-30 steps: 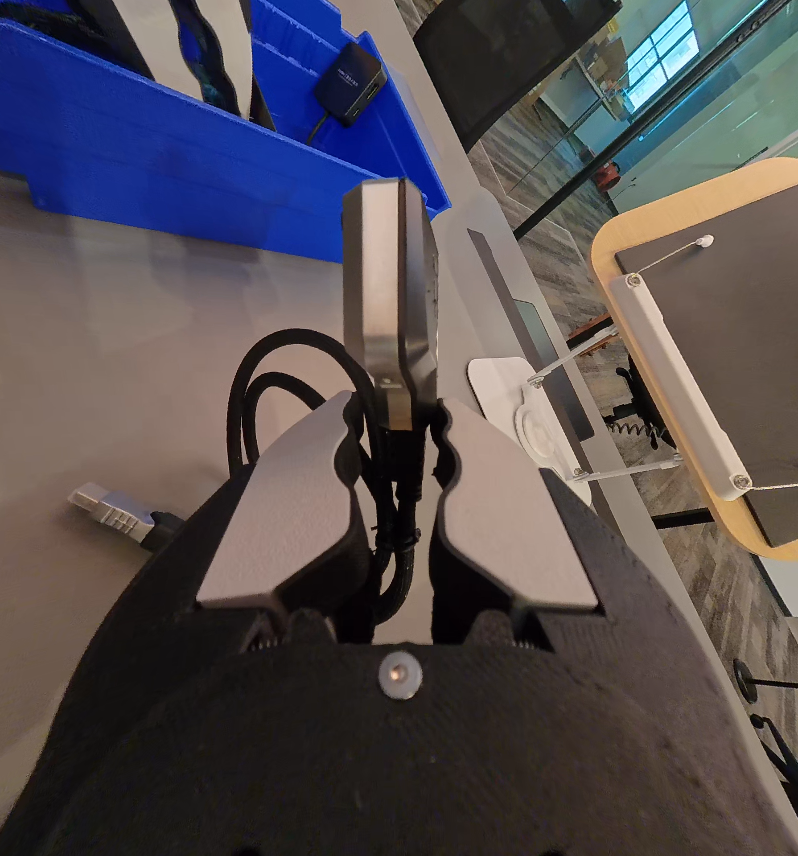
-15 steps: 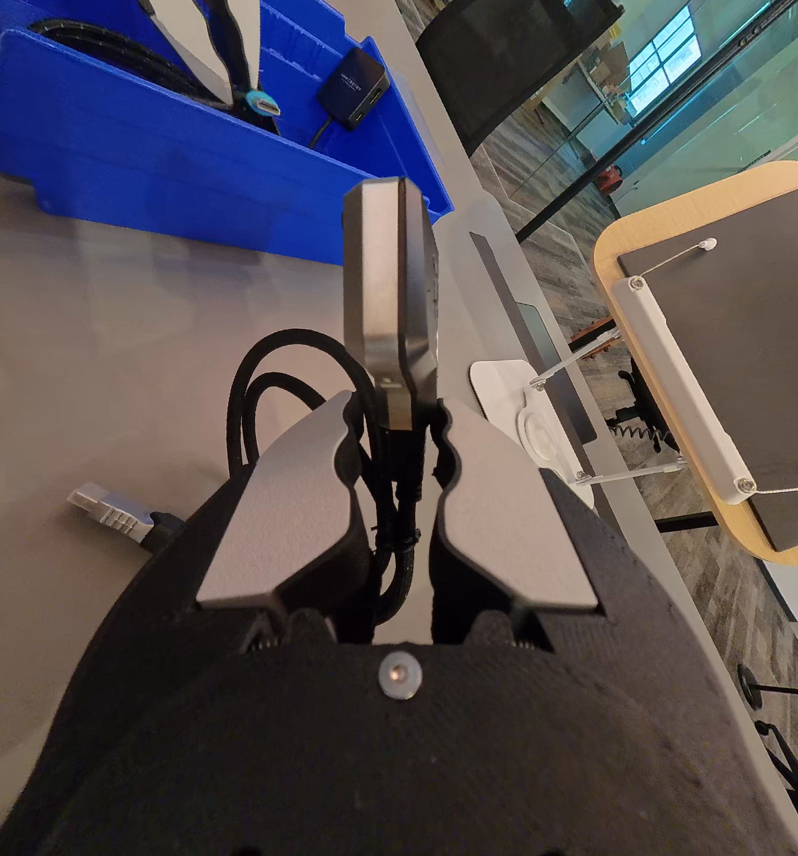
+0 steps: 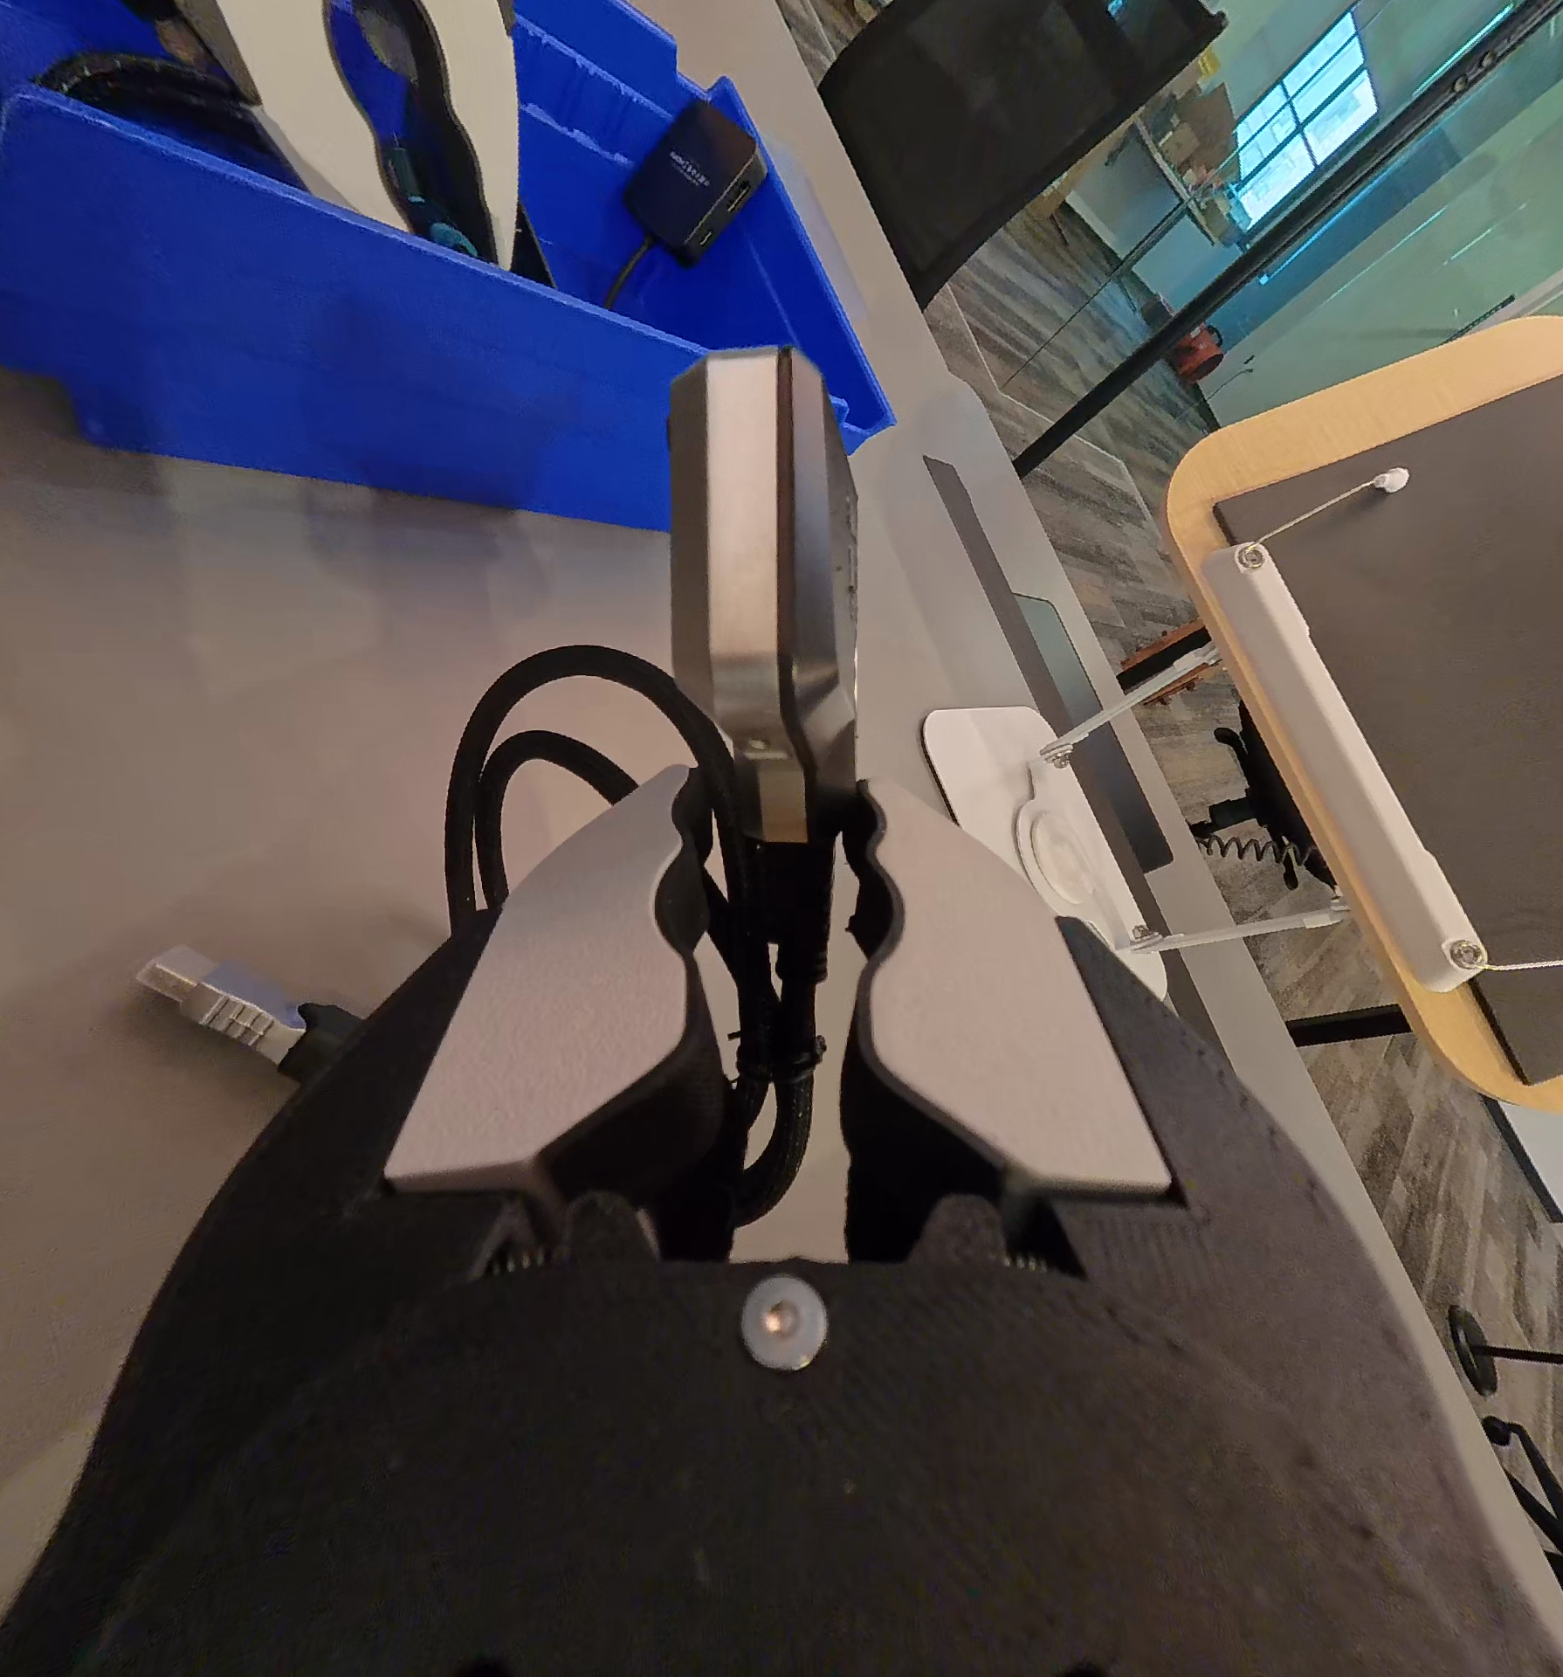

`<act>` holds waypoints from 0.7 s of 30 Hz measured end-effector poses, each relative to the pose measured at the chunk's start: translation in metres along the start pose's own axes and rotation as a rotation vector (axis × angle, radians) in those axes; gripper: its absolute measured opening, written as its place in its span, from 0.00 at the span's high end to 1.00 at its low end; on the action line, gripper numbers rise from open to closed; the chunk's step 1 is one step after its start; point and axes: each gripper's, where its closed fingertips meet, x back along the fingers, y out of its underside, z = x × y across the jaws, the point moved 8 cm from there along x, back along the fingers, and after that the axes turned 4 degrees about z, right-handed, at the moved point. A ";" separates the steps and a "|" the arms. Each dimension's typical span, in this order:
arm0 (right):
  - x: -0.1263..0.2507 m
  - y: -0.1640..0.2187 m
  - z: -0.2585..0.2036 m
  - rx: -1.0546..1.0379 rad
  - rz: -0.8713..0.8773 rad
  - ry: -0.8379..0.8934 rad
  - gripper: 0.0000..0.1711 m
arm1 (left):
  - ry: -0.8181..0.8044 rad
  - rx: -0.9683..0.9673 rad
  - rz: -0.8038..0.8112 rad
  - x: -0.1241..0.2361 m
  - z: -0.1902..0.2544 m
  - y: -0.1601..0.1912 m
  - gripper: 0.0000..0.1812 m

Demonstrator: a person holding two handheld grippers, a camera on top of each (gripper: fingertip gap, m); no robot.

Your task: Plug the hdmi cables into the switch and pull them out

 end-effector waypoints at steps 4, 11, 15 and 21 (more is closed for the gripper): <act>0.000 0.000 0.000 0.000 -0.001 0.000 0.84 | 0.000 -0.008 0.010 -0.001 0.001 -0.002 0.84; 0.000 0.000 0.000 -0.001 0.000 -0.001 0.84 | -0.041 -0.037 0.029 -0.004 0.001 -0.003 0.86; 0.000 0.000 0.000 -0.003 0.000 0.000 0.84 | -0.059 -0.056 0.036 0.000 0.000 -0.005 0.88; 0.000 0.000 0.000 -0.001 0.000 -0.002 0.84 | -0.085 -0.085 0.042 -0.003 -0.001 -0.005 0.91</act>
